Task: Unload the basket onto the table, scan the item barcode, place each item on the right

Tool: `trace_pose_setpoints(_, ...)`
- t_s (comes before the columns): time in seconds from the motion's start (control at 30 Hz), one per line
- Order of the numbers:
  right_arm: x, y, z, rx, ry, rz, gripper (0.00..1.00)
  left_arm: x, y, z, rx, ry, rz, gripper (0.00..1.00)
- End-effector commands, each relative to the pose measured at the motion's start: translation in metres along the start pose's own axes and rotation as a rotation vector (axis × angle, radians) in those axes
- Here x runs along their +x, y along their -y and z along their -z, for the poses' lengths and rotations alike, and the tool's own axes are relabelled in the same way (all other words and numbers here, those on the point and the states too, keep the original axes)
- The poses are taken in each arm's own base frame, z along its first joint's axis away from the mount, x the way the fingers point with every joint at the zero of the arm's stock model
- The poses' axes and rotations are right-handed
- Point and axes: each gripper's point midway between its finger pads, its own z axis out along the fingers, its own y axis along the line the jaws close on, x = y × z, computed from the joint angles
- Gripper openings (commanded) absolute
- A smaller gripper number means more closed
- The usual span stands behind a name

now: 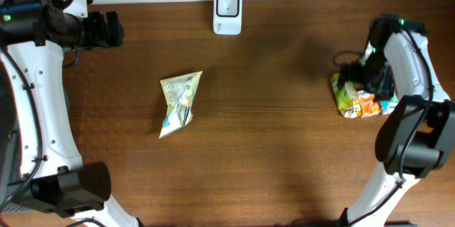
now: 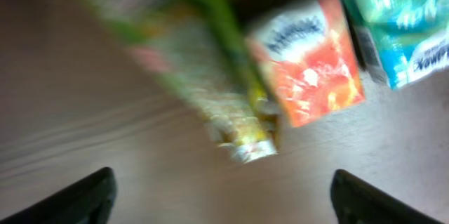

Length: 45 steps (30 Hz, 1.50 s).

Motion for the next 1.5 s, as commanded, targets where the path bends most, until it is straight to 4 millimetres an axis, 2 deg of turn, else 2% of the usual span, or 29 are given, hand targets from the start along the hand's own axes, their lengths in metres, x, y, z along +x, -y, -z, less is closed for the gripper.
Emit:
trace_pose_setpoints(0.0,-0.007,-0.065,0.032,-0.195,0.075,0.082,0.99,0.001,-0.002,-0.002,-0.005,-0.005,-0.001,0.99)
trace_pose_setpoints(0.1,0.007,-0.168,0.049,-0.581,0.073,0.233,0.99,0.001,-0.003,-0.002,-0.006,-0.005,-0.001,0.99)
trace_pose_setpoints(0.13,0.016,-0.192,0.050,-0.634,0.067,0.287,0.99,0.001,-0.003,-0.002,-0.006,-0.005,-0.001,0.99)
trace_pose_setpoints(0.17,0.025,-0.210,0.051,-0.657,0.063,0.331,0.99,0.001,-0.003,-0.002,-0.006,-0.005,-0.001,0.99)
trace_pose_setpoints(0.2,0.044,-0.241,0.049,-0.668,0.050,0.404,0.99,0.001,-0.002,-0.002,-0.005,-0.005,-0.001,0.99)
trace_pose_setpoints(0.23,0.060,-0.263,0.046,-0.669,0.036,0.446,0.98,0.001,-0.003,-0.002,-0.005,-0.005,-0.001,0.99)
trace_pose_setpoints(0.27,0.082,-0.291,0.042,-0.661,0.021,0.487,0.86,0.001,-0.002,-0.002,-0.005,-0.005,-0.001,0.99)
trace_pose_setpoints(0.3,0.099,-0.312,0.038,-0.643,0.018,0.508,0.84,0.001,-0.002,-0.002,-0.005,-0.005,-0.001,0.99)
trace_pose_setpoints(0.33,0.114,-0.329,0.034,-0.613,0.025,0.509,0.83,0.001,-0.003,-0.002,-0.006,-0.005,-0.001,0.99)
trace_pose_setpoints(0.47,0.154,-0.369,0.022,-0.505,0.112,0.561,0.71,0.001,-0.002,-0.002,-0.005,-0.005,-0.001,0.99)
trace_pose_setpoints(0.53,0.168,-0.385,0.016,-0.496,0.136,0.609,0.66,0.001,-0.002,-0.002,-0.005,-0.005,-0.001,0.99)
trace_pose_setpoints(0.6,0.179,-0.402,0.000,-0.505,0.131,0.640,0.60,0.001,-0.002,-0.002,-0.005,-0.005,-0.001,0.99)
trace_pose_setpoints(0.7,0.192,-0.409,-0.020,-0.492,0.090,0.654,0.58,0.001,-0.003,-0.002,-0.005,-0.005,-0.001,0.99)
trace_pose_setpoints(0.77,0.197,-0.410,-0.033,-0.473,0.068,0.657,0.52,0.001,-0.002,-0.002,-0.005,-0.005,-0.001,0.99)
trace_pose_setpoints(0.8,0.199,-0.409,-0.039,-0.460,0.056,0.657,0.44,0.001,-0.002,-0.002,-0.005,-0.005,-0.001,0.99)
trace_pose_setpoints(0.87,0.199,-0.406,-0.044,-0.444,0.043,0.654,0.17,0.001,-0.002,-0.002,-0.005,-0.005,-0.001,0.99)
trace_pose_setpoints(0.9,0.194,-0.397,-0.047,-0.397,0.052,0.642,0.04,0.001,-0.002,-0.002,-0.005,-0.005,-0.001,0.99)
trace_pose_setpoints(1.03,0.162,-0.341,-0.055,-0.223,0.050,0.838,0.04,0.001,-0.002,-0.002,-0.005,-0.005,-0.001,0.99)
trace_pose_setpoints(1.1,0.135,-0.305,-0.056,-0.148,0.036,0.930,0.04,0.001,-0.002,-0.002,-0.005,-0.005,-0.001,0.99)
trace_pose_setpoints(1.13,0.114,-0.289,-0.055,-0.146,0.046,0.986,0.07,0.001,-0.003,-0.002,-0.006,-0.005,-0.001,0.99)
trace_pose_setpoints(1.2,0.079,-0.271,-0.050,-0.159,0.092,0.992,0.14,0.001,-0.003,-0.002,-0.006,-0.005,-0.001,0.99)
trace_pose_setpoints(1.27,0.055,-0.263,-0.043,-0.193,0.133,0.966,0.31,0.001,-0.002,-0.002,-0.005,-0.005,-0.001,0.99)
trace_pose_setpoints(1.3,0.043,-0.260,-0.035,-0.223,0.155,0.939,0.45,0.001,-0.002,-0.002,-0.005,-0.005,-0.001,0.99)
trace_pose_setpoints(1.37,0.031,-0.265,-0.013,-0.315,0.183,0.875,0.60,0.001,-0.003,-0.002,-0.006,-0.005,-0.001,0.99)
trace_pose_setpoints(1.47,0.034,-0.284,0.026,-0.484,0.191,0.838,0.61,0.001,-0.003,-0.002,-0.006,-0.005,-0.001,0.99)
